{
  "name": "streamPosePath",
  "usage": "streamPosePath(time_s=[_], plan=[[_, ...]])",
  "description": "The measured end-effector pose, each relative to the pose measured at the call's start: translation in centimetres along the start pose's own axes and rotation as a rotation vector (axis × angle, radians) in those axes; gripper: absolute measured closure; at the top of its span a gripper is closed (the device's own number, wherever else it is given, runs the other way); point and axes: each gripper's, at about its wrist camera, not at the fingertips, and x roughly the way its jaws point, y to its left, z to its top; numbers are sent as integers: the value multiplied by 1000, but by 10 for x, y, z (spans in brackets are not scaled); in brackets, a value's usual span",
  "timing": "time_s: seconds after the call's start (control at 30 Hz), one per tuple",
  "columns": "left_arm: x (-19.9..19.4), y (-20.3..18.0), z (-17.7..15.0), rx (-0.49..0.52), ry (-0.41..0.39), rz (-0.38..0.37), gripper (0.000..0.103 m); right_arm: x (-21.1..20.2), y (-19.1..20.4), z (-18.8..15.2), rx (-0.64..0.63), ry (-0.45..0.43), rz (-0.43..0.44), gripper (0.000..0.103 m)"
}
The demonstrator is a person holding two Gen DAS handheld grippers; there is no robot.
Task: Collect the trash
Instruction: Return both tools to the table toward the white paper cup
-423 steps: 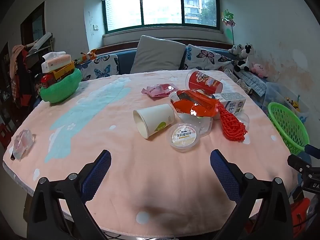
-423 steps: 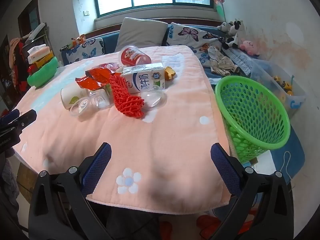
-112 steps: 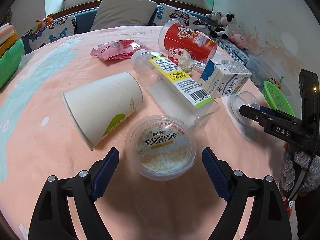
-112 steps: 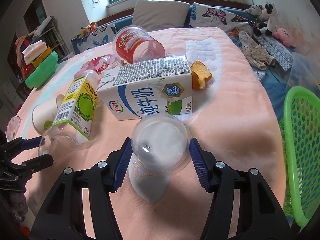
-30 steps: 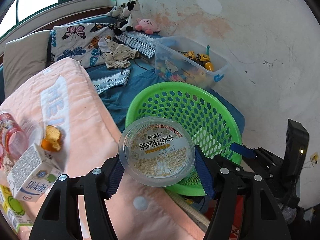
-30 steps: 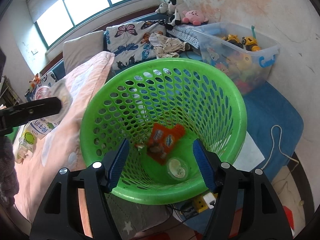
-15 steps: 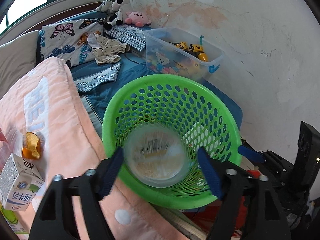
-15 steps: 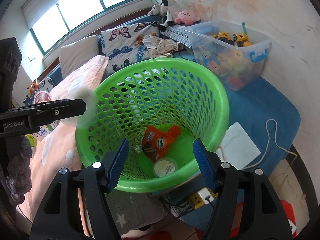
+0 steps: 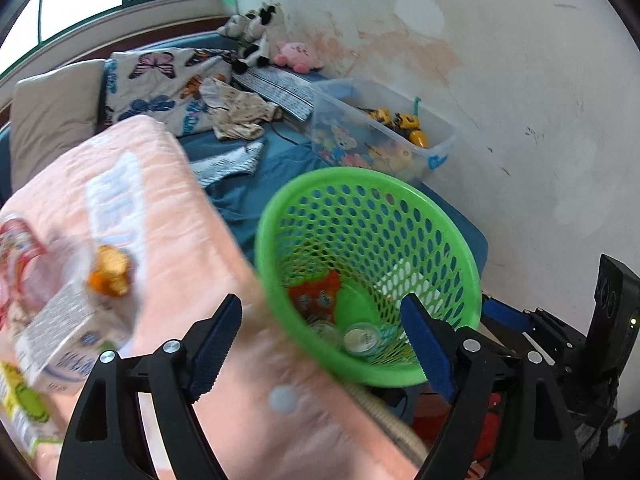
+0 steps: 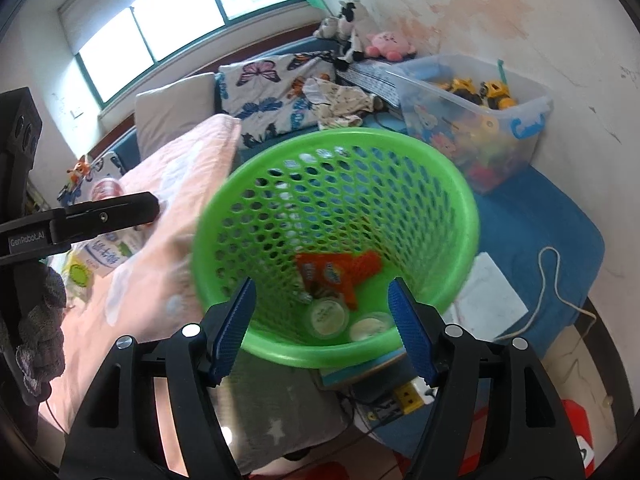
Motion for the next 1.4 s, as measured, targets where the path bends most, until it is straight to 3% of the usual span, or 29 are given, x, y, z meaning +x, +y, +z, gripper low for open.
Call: streamPosePath(time_s=[0.3, 0.63, 1.07, 1.2, 1.4], plan=[[-59, 56, -31, -71, -52, 91, 23, -8, 53, 2, -78, -8, 55, 33], [-112, 142, -70, -187, -72, 237, 23, -4, 116, 8, -169, -1, 118, 33], [-163, 252, -128, -317, -55, 402, 19, 16, 202, 13, -333, 43, 213, 33], [-166, 272, -143, -317, -34, 421, 17, 23, 231, 12, -389, 60, 239, 33], [-152, 281, -151, -232, 12, 416, 12, 37, 267, 8, -458, 92, 261, 33]])
